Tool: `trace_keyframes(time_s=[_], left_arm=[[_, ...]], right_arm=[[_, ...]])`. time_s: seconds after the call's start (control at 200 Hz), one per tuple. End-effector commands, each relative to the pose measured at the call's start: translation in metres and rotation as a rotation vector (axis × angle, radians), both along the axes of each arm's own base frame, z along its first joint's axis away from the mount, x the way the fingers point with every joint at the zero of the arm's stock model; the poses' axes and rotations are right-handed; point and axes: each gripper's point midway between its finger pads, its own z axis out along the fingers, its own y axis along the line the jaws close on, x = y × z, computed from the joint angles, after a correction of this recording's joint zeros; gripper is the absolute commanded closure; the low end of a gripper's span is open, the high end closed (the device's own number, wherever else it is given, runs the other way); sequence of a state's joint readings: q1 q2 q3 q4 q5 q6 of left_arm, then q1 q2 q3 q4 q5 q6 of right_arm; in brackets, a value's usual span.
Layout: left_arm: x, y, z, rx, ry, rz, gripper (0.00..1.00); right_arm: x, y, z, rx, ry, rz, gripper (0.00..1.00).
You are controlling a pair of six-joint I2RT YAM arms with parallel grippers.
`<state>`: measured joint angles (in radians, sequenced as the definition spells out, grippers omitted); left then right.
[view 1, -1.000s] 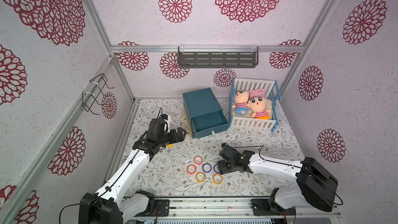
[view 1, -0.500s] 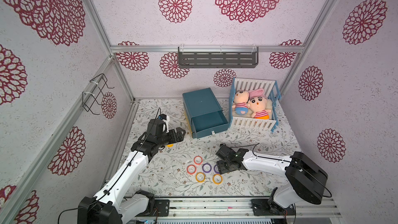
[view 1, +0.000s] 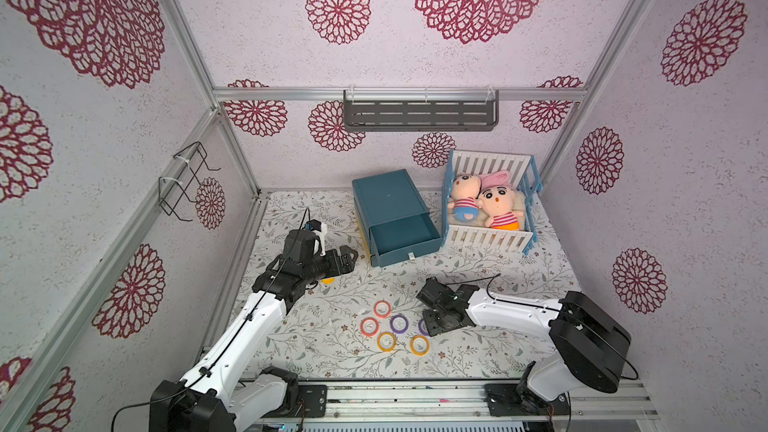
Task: Place the transparent tape into the drawer according to color
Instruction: Pick up the tape at the center of the board.
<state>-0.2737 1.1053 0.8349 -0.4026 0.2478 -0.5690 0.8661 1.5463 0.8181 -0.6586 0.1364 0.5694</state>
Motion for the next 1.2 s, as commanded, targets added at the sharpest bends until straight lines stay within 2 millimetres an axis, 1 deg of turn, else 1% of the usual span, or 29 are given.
trace_keyframes(time_s=[0.0, 0.145, 0.185, 0.315, 0.596, 0.786, 0.851, 1.021, 1.196], left_arm=[[0.000, 0.003, 0.002, 0.009, -0.020, 0.002, 0.03], [0.001, 0.003, 0.001, 0.010, -0.017, 0.002, 0.03], [0.001, 0.003, 0.001, 0.010, -0.018, -0.001, 0.03], [0.001, 0.003, 0.001, 0.012, -0.016, 0.001, 0.03], [0.002, 0.003, -0.001, 0.013, -0.011, 0.000, 0.03], [0.002, 0.004, -0.002, 0.015, -0.007, 0.003, 0.03], [0.003, 0.004, -0.002, 0.014, -0.008, 0.001, 0.03], [0.003, 0.003, -0.004, 0.015, 0.000, 0.001, 0.03], [0.003, 0.003, -0.006, 0.013, 0.006, -0.001, 0.03]], right_arm=[[-0.007, -0.019, 0.000, -0.082, 0.049, 0.023, 0.44], [-0.008, -0.004, -0.001, -0.021, 0.088, 0.054, 0.50], [-0.008, -0.002, -0.003, -0.020, 0.097, 0.063, 0.52], [-0.014, -0.004, -0.012, -0.039, 0.135, 0.087, 0.57], [-0.019, -0.007, -0.020, -0.060, 0.172, 0.113, 0.67], [-0.023, -0.009, -0.026, -0.059, 0.186, 0.113, 0.82], [-0.025, -0.010, -0.028, -0.058, 0.189, 0.112, 0.88], [-0.025, -0.013, -0.027, -0.055, 0.177, 0.097, 1.00], [-0.020, -0.011, -0.019, -0.048, 0.148, 0.088, 1.00]])
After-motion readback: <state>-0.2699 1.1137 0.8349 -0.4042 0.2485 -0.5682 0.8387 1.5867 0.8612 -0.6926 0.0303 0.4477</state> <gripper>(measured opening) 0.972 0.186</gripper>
